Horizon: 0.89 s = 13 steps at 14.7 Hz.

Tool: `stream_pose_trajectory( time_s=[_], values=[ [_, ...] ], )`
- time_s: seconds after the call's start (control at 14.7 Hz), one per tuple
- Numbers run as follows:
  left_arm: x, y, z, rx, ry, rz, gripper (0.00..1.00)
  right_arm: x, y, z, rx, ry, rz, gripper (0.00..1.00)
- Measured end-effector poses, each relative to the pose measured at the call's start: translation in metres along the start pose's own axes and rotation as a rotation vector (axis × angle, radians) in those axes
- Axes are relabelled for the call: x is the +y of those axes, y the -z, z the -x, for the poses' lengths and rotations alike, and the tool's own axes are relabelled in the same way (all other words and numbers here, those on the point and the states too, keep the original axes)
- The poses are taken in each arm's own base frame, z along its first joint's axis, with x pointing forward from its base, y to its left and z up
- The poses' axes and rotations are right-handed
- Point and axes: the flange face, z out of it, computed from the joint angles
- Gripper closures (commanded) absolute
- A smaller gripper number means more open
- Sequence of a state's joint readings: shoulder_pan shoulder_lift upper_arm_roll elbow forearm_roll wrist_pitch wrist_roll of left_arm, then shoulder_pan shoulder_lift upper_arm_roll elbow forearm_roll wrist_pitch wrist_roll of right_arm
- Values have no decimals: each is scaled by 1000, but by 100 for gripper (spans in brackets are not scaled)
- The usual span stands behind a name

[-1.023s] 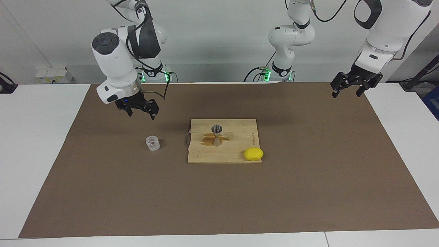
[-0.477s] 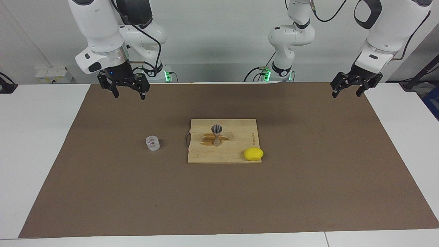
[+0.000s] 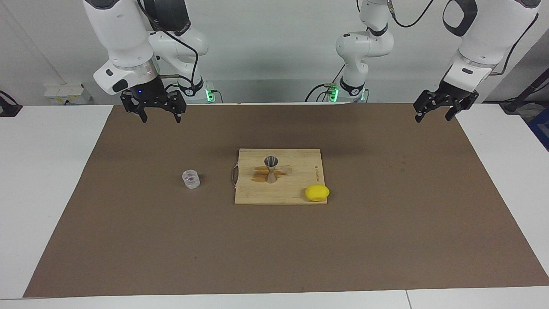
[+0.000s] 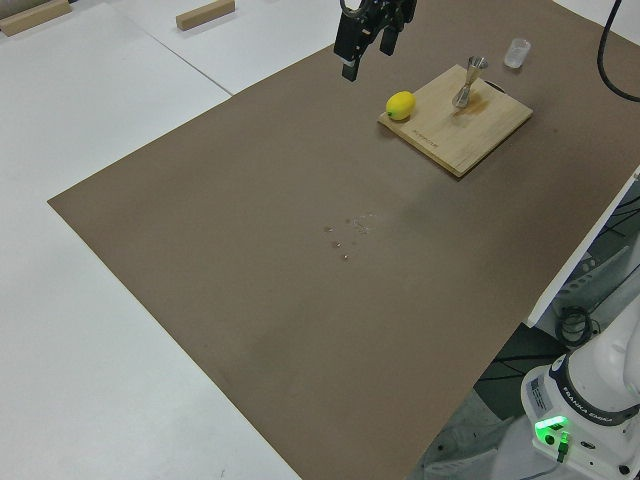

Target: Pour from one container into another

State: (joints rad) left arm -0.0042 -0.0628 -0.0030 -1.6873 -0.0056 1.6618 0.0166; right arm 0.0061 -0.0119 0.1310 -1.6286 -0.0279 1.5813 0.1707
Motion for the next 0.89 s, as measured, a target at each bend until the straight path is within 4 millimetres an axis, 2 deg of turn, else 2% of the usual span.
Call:
stream_pose_trajectory(
  time_s=[0.34,0.68,0.89],
  values=[
    [0,0,0,0,0,0,0,4,3,1,4,-2,0,0],
    [0,0,0,0,0,0,0,20,6,0,9,-29,-2,0],
    [0,0,0,0,0,0,0,20,6,0,9,-30,-2,0]
  ],
)
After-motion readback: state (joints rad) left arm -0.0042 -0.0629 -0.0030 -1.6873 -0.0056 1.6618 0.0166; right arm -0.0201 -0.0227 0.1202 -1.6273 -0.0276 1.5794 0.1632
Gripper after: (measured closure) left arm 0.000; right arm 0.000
